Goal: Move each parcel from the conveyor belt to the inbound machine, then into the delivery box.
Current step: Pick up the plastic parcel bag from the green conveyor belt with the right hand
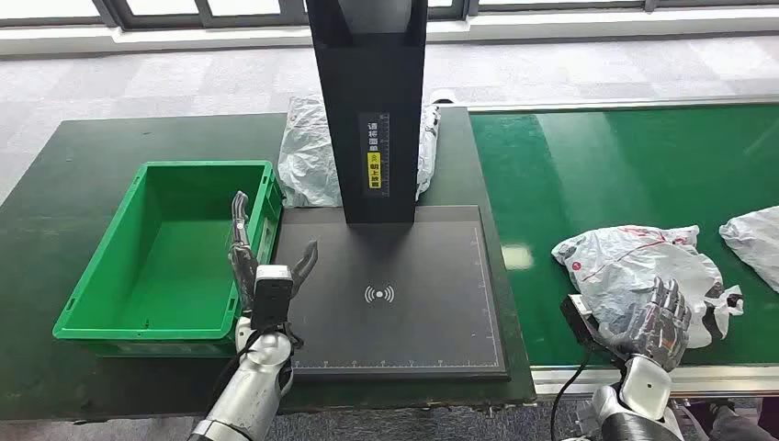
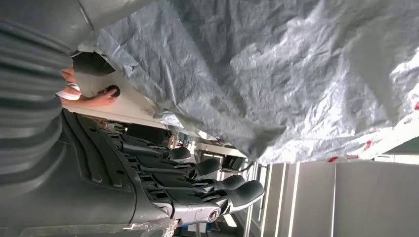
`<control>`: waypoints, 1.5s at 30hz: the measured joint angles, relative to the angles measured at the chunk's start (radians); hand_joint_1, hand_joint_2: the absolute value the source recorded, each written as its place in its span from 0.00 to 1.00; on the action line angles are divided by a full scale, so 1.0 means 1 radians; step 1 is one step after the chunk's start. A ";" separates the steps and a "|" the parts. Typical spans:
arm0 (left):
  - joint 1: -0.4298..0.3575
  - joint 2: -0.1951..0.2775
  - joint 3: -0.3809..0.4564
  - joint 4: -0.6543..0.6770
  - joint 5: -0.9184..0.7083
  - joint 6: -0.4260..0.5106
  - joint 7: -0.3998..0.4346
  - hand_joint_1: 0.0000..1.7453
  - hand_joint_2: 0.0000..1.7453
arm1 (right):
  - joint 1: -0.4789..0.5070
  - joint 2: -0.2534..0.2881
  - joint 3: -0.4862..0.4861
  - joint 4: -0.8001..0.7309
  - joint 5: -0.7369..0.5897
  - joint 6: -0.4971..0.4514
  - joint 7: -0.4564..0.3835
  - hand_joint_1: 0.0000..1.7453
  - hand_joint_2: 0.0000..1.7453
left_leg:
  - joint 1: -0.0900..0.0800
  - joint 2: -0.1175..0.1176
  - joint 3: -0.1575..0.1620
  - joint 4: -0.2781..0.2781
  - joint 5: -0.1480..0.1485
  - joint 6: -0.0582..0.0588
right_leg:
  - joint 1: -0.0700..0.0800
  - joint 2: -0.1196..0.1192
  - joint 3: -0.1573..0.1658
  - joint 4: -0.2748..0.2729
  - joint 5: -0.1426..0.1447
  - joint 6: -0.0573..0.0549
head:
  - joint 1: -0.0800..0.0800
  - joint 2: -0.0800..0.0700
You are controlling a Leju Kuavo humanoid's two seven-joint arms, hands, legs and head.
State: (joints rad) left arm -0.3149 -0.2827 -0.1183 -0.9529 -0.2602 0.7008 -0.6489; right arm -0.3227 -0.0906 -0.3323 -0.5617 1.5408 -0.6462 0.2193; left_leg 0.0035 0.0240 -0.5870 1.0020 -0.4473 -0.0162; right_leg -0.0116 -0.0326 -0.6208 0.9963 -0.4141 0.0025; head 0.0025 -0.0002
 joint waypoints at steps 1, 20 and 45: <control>0.000 0.000 0.000 0.000 0.000 0.000 0.000 0.00 1.00 | -0.001 0.000 0.000 0.004 0.000 0.001 0.000 0.00 1.00 | 0.000 0.000 0.000 0.000 0.000 0.000 | 0.000 0.000 0.000 0.000 0.000 0.000 | 0.000 0.000; -0.008 -0.006 0.000 0.026 -0.010 0.000 0.000 0.00 1.00 | -0.059 -0.015 -0.012 0.095 -0.056 0.323 0.059 1.00 1.00 | 0.000 0.001 0.001 0.000 0.000 0.001 | 0.000 0.000 0.001 0.000 0.000 0.000 | 0.000 0.000; -0.016 -0.007 0.011 0.038 -0.041 0.000 0.000 0.00 1.00 | 0.023 0.188 0.251 -0.483 -0.496 0.182 -0.419 1.00 1.00 | 0.001 0.003 -0.001 0.000 0.000 -0.001 | 0.000 0.002 -0.002 0.001 0.000 0.000 | 0.000 0.000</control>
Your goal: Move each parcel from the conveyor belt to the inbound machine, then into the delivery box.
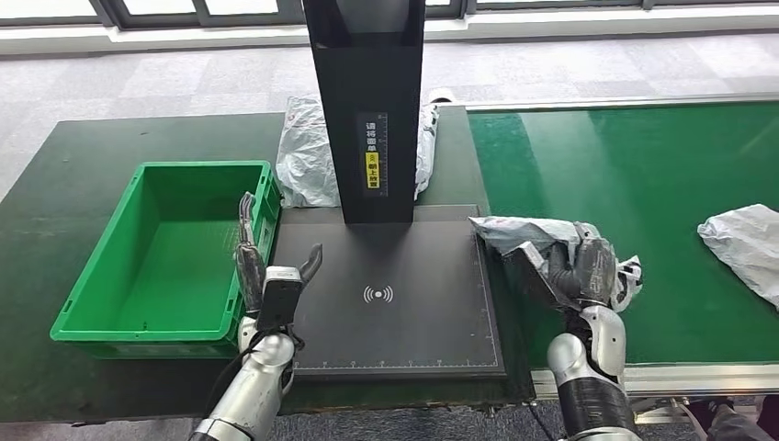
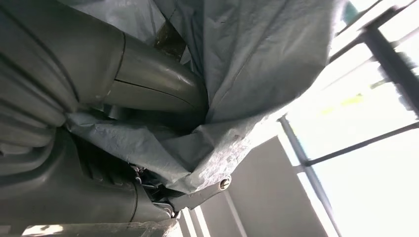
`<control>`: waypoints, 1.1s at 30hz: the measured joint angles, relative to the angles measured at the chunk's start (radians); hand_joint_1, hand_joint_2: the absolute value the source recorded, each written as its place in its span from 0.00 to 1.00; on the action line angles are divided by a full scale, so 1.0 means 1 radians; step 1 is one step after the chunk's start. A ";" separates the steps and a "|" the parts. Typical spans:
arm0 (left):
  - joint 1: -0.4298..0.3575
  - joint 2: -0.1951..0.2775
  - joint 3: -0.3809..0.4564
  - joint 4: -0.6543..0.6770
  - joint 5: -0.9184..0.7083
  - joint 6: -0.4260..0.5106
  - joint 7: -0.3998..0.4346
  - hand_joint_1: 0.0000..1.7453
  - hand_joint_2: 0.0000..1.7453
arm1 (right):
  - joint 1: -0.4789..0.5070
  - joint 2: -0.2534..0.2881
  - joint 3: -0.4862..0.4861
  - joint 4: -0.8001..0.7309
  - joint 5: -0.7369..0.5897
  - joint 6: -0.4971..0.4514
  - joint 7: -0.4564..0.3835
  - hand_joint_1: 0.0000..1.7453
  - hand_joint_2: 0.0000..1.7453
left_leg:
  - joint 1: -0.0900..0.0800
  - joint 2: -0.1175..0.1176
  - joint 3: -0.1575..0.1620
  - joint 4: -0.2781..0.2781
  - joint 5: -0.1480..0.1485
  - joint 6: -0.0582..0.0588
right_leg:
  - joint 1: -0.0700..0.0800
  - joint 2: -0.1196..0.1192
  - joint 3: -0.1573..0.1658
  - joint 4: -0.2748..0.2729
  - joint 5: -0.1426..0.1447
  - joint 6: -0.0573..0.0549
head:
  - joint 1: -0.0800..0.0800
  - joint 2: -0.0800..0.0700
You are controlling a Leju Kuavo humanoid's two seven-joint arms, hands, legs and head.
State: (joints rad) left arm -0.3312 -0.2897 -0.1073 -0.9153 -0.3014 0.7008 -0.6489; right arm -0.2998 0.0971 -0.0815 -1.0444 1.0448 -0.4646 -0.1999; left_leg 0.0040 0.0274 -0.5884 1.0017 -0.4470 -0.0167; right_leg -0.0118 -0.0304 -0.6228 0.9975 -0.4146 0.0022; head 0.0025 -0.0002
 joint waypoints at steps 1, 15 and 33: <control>-0.008 0.000 -0.004 0.007 0.015 0.000 0.000 0.00 1.00 | 0.006 0.011 0.060 -0.031 -0.019 0.012 0.000 1.00 1.00 | 0.000 0.001 0.000 0.000 0.000 0.000 | 0.000 0.001 -0.001 0.000 0.000 0.000 | 0.000 0.000; -0.092 0.015 -0.175 0.012 0.154 -0.070 0.002 0.00 1.00 | 0.014 0.015 0.702 -0.177 -0.403 0.420 0.023 1.00 1.00 | 0.001 -0.002 0.000 0.000 0.000 -0.001 | 0.001 -0.001 -0.001 0.000 0.000 0.000 | 0.000 0.000; -0.138 0.039 -0.260 0.042 0.202 -0.081 0.004 0.00 1.00 | -0.050 -0.065 0.875 -0.052 -0.471 0.445 0.043 0.00 1.00 | 0.000 -0.002 0.000 0.000 0.001 -0.001 | 0.001 -0.001 0.000 -0.001 0.000 0.001 | 0.000 0.000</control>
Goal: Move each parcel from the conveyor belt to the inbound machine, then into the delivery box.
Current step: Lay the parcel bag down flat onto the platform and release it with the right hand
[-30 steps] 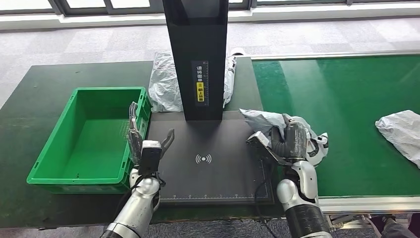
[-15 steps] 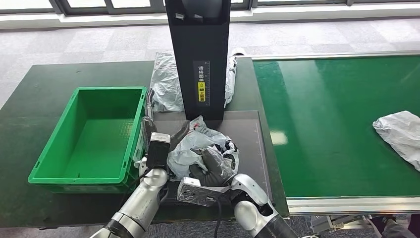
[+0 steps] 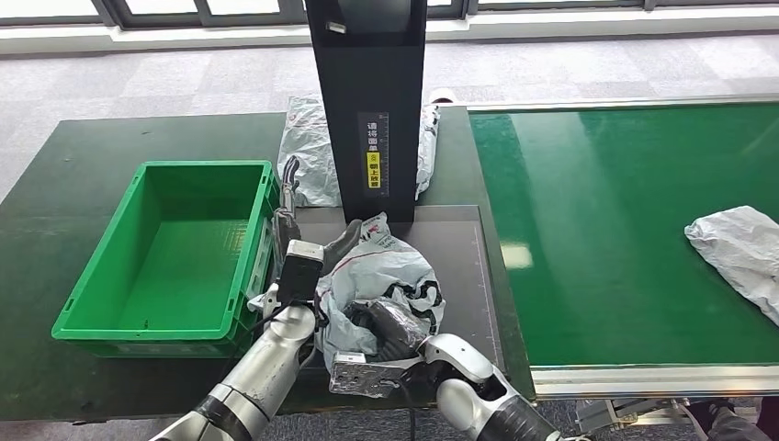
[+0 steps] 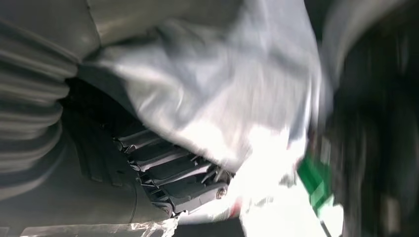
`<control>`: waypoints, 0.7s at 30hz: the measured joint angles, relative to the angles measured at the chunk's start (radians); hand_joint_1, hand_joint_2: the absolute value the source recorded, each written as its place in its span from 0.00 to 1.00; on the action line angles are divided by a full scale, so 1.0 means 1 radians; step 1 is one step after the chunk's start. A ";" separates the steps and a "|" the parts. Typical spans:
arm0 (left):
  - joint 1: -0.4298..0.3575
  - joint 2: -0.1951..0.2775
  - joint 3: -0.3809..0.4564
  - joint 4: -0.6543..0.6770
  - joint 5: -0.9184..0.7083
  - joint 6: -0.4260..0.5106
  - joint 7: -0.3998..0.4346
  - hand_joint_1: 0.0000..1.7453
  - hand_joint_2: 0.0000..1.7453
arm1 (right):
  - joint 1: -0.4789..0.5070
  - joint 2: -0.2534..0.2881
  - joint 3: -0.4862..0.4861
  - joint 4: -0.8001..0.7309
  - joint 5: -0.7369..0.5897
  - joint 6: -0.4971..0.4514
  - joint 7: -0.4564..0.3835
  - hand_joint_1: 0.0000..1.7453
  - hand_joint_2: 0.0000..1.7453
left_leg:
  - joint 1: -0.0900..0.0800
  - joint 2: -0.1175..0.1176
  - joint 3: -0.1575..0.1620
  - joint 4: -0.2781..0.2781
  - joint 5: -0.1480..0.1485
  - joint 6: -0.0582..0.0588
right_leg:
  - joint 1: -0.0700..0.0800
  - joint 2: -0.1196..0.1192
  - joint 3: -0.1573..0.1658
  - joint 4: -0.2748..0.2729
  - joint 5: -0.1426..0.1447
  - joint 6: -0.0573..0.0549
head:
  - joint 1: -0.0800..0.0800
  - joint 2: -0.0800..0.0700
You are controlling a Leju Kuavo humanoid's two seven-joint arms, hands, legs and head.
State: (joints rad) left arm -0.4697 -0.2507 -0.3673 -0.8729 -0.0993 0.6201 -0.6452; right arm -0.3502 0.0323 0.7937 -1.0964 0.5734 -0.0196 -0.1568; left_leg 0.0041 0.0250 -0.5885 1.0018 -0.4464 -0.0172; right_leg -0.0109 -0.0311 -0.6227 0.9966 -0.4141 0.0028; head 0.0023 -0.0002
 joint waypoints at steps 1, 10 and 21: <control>0.002 0.005 -0.001 -0.003 -0.003 0.002 0.002 0.00 1.00 | -0.001 -0.002 -0.003 -0.004 -0.009 -0.046 -0.014 0.00 1.00 | 0.000 0.000 0.000 0.000 0.000 0.000 | 0.000 0.000 0.000 0.000 0.000 0.000 | 0.000 0.000; 0.010 0.054 -0.042 0.011 -0.183 -0.082 0.134 0.00 1.00 | 0.073 -0.011 -0.236 -0.187 -0.236 -0.359 -0.265 0.00 1.00 | 0.000 0.000 0.000 0.000 0.000 0.000 | -0.001 0.000 0.000 0.000 0.000 0.000 | 0.000 0.000; -0.020 0.087 -0.087 0.099 -0.344 -0.160 0.245 0.00 1.00 | 0.176 0.021 -0.459 -0.298 -0.344 -0.402 -0.366 0.00 1.00 | 0.000 0.001 0.000 0.000 0.000 0.000 | 0.000 0.000 0.000 0.000 0.000 0.000 | 0.000 0.000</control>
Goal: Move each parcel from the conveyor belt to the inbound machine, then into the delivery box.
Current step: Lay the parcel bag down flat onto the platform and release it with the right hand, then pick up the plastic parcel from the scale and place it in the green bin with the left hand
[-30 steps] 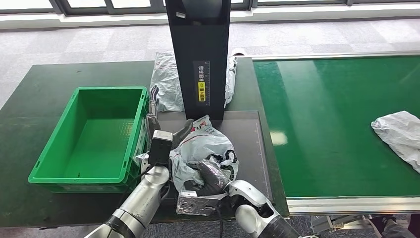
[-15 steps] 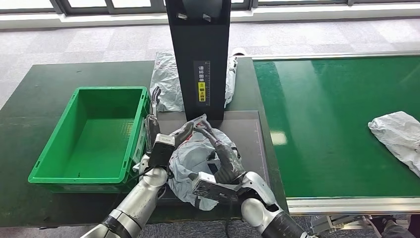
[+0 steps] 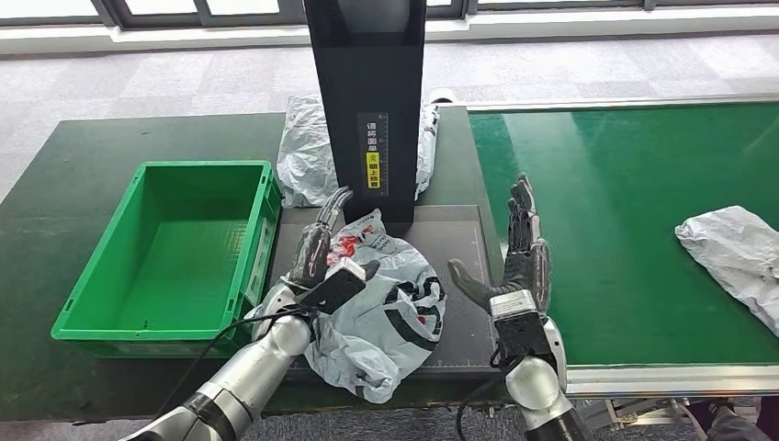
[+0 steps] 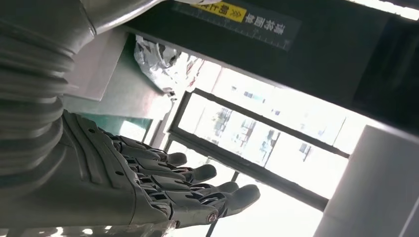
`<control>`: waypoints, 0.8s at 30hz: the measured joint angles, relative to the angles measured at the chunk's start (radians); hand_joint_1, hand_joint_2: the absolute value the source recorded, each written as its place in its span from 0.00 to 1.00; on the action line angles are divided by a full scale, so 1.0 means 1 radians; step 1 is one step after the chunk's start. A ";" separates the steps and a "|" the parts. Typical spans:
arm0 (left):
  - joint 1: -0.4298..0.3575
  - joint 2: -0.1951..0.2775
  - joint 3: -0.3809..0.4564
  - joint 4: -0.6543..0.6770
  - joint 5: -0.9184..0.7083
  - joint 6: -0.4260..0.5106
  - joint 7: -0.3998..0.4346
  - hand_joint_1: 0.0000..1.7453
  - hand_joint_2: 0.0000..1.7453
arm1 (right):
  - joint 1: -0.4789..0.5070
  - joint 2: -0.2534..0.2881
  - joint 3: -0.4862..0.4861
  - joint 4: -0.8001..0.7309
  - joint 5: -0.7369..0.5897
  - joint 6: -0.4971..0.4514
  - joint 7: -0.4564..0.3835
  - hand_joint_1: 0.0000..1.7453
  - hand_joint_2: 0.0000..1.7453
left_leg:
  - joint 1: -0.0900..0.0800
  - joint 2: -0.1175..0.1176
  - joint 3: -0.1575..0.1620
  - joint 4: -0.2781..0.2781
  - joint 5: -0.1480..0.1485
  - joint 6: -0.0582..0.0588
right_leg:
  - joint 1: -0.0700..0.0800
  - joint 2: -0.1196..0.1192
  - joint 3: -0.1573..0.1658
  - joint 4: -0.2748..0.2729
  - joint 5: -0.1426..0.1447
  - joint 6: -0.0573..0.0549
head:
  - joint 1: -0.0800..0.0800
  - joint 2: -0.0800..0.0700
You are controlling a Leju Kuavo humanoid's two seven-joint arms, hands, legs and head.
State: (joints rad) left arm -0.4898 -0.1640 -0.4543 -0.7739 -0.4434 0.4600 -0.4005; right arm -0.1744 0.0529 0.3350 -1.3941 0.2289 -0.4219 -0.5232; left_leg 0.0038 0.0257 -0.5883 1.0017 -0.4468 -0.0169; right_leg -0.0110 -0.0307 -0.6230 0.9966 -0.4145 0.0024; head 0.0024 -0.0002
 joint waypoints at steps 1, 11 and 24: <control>-0.001 0.002 0.000 0.005 -0.014 -0.014 0.009 0.00 1.00 | 0.006 0.004 -0.013 -0.002 -0.002 0.000 -0.002 0.00 1.00 | 0.000 0.000 0.000 0.000 0.000 0.000 | 0.000 0.000 0.000 0.000 0.000 0.000 | 0.000 0.000; -0.066 0.097 -0.090 0.104 -0.525 -0.394 0.266 0.00 1.00 | 0.034 0.019 -0.135 0.017 -0.005 0.108 -0.036 0.00 1.00 | 0.001 -0.002 0.003 -0.001 -0.003 0.000 | -0.001 -0.003 0.009 0.000 -0.004 0.000 | 0.002 0.000; -0.091 0.142 -0.101 0.090 -0.605 -0.614 0.268 1.00 1.00 | 0.037 0.038 -0.175 0.024 0.006 0.168 -0.004 0.00 1.00 | 0.002 0.004 0.026 -0.007 -0.014 -0.003 | 0.000 0.001 0.033 -0.001 -0.012 -0.004 | 0.002 0.000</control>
State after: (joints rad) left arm -0.5806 -0.0217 -0.5558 -0.6836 -1.0489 -0.1544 -0.1326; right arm -0.1373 0.0909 0.1598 -1.3698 0.2347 -0.2543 -0.5269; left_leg 0.0058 0.0298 -0.5621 0.9952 -0.4604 -0.0202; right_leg -0.0112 -0.0299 -0.5896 0.9958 -0.4264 -0.0014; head 0.0045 -0.0002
